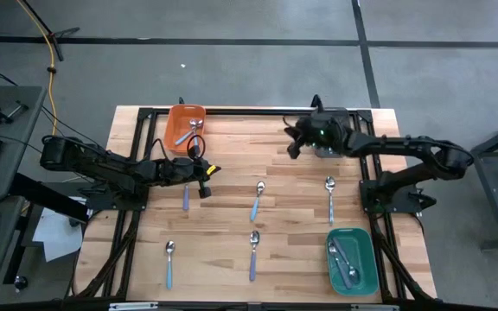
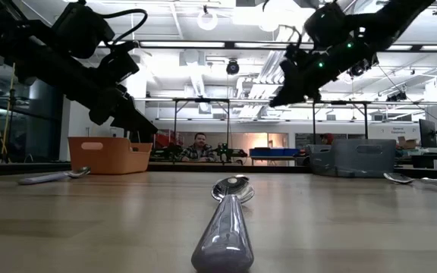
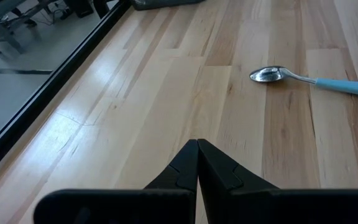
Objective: Sort silverware by color (type)
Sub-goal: Put the purple spoon into the green bin
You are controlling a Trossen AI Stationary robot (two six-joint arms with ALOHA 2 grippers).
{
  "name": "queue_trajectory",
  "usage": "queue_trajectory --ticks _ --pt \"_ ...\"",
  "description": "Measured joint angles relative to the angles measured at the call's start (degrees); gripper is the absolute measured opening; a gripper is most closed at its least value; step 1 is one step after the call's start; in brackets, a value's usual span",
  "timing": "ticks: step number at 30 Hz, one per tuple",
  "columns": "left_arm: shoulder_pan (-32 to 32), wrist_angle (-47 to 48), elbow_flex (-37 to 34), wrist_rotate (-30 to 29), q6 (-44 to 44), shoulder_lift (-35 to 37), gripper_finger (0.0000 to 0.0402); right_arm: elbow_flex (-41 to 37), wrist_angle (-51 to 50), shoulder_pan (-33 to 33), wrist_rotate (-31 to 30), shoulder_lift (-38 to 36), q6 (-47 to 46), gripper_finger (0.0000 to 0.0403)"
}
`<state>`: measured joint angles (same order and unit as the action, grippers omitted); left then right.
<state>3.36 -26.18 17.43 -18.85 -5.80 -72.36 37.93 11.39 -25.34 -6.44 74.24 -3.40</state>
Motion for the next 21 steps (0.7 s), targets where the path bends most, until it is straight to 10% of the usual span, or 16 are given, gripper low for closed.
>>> queue_trajectory --ticks 13,21 --pt "-0.01 0.42 0.00 0.00 -0.31 0.00 0.0000 -13.00 28.16 16.45 -5.61 0.02 6.50 0.0000" --pt "-0.01 0.42 0.00 0.02 0.66 0.00 0.0000 -15.47 24.57 18.27 -8.17 0.04 3.41 0.0000"
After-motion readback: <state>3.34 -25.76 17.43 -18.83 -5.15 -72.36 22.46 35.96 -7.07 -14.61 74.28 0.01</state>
